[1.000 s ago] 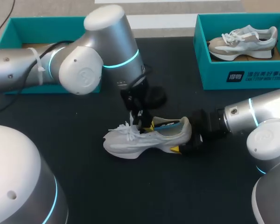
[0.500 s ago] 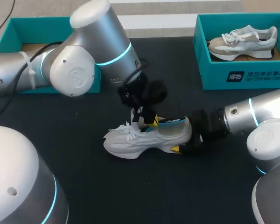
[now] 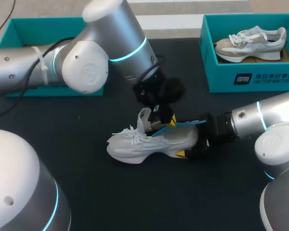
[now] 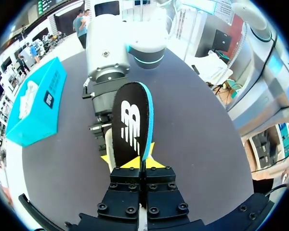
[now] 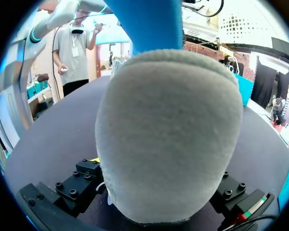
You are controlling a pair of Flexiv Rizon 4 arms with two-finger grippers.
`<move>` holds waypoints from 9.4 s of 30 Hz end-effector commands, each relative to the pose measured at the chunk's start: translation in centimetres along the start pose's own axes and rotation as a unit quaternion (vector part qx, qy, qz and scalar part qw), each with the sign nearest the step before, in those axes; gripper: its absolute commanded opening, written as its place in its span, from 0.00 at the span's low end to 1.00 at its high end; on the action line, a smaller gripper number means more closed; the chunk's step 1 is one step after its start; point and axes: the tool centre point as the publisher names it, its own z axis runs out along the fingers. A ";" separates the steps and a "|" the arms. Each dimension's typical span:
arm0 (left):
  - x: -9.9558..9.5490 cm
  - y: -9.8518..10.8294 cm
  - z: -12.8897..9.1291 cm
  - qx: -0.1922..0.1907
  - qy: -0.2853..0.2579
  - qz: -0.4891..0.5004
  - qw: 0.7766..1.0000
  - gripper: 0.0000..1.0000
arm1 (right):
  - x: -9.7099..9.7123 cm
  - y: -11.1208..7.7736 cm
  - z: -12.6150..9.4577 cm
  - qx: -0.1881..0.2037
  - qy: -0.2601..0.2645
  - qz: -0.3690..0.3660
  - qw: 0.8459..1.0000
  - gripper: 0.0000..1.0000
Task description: Take the shoe out of the shoebox, open the shoe tongue, remove and reinsert the insole, then place the shoe into the shoebox
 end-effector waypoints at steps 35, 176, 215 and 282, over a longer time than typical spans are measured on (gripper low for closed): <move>-0.2 -0.9 0.9 0.032 -0.165 -0.009 0.986 0.39 | 0.0 -0.1 0.2 0.001 -0.001 0.000 1.000 0.00; 8.0 -15.9 -27.4 0.461 0.131 -0.284 0.830 0.00 | 0.0 -0.1 0.2 0.001 -0.001 0.000 1.000 0.00; 13.5 -20.4 -31.8 0.500 0.183 -0.372 0.760 0.00 | 0.0 -0.1 0.2 0.001 -0.001 0.000 1.000 0.00; 15.1 -21.4 -31.3 0.515 0.228 -0.415 0.715 0.00 | 0.0 -0.1 0.2 0.001 -0.001 0.000 1.000 0.00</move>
